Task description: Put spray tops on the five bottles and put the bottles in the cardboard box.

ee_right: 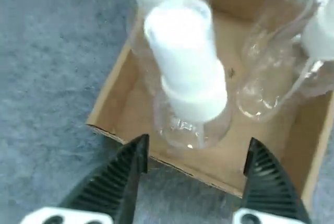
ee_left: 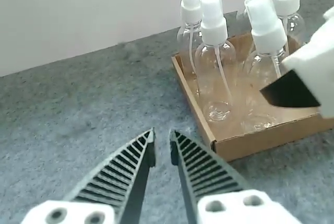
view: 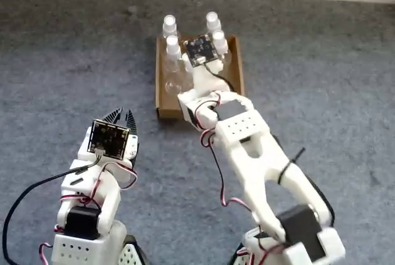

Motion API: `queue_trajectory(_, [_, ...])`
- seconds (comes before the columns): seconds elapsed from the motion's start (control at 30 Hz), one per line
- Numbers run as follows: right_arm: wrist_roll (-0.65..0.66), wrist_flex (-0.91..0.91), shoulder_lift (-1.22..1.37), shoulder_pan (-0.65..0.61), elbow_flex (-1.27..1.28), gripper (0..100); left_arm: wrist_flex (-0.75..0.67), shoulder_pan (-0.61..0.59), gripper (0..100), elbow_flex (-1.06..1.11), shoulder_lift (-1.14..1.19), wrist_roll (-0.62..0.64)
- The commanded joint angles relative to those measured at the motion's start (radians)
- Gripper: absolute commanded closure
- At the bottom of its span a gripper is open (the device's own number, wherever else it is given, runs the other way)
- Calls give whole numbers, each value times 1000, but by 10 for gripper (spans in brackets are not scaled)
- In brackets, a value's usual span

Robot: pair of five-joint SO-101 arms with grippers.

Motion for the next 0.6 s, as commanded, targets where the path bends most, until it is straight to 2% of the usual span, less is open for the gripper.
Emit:
queue_trajectory(0.0, [8,61,-159,-5,-62,765,-23,18,991,-7,-7,-8])
queue_trajectory(0.17, [8,193,-314,-4,5,774,-23,16,991,-7,-7,-8])
queue_trajectory(0.4, [15,217,-572,4,305,969,-23,18,990,-7,-7,-8])
queue_trajectory(0.57, [204,217,-765,65,570,995,-21,21,990,-7,-8,-9])
